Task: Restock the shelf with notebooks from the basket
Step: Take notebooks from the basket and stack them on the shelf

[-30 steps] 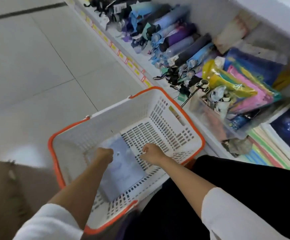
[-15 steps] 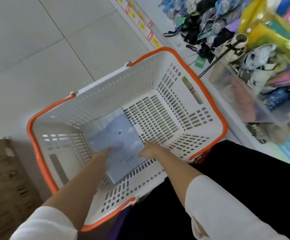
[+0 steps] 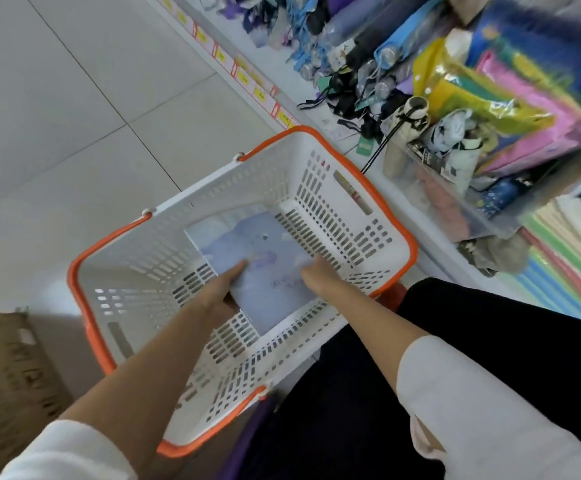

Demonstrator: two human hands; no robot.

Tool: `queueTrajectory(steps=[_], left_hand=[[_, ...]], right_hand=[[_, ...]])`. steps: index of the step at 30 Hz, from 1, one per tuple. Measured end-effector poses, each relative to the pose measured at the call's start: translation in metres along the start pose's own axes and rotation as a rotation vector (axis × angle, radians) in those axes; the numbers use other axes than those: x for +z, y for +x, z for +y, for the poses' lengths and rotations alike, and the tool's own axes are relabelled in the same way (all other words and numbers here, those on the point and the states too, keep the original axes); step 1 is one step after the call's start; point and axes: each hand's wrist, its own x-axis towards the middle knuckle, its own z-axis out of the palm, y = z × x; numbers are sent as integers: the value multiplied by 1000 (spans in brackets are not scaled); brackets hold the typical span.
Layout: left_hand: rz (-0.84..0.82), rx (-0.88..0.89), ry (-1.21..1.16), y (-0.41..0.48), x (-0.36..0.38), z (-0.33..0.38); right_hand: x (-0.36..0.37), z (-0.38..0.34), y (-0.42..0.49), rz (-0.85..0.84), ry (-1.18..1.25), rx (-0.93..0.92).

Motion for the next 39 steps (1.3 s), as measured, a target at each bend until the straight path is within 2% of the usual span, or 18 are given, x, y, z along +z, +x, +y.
queueTrajectory(steps=[3,5,10,14,17,29,39], left_hand=[[-26,49,43,-20,13,12],[-49,86,60,-33,24,20],[-177,186,108,-74,63,45],[-241,304,130,-119,108,67],[-294,384,165,-158,147,82],[-601,578,318,-305,300,143],[-865,643,540,-405,442,160]], right_hand=[[-41,-13,-27,22,103,34],[-66,-21,-49,49,130,-5],[-123,-31,-115,66,145,-306],[-169,-34,-172,210,273,-496],[-204,-37,-212,379,362,-513],[-339,-30,-390,724,651,-711],[-430,8,-461,1020,1014,-683]])
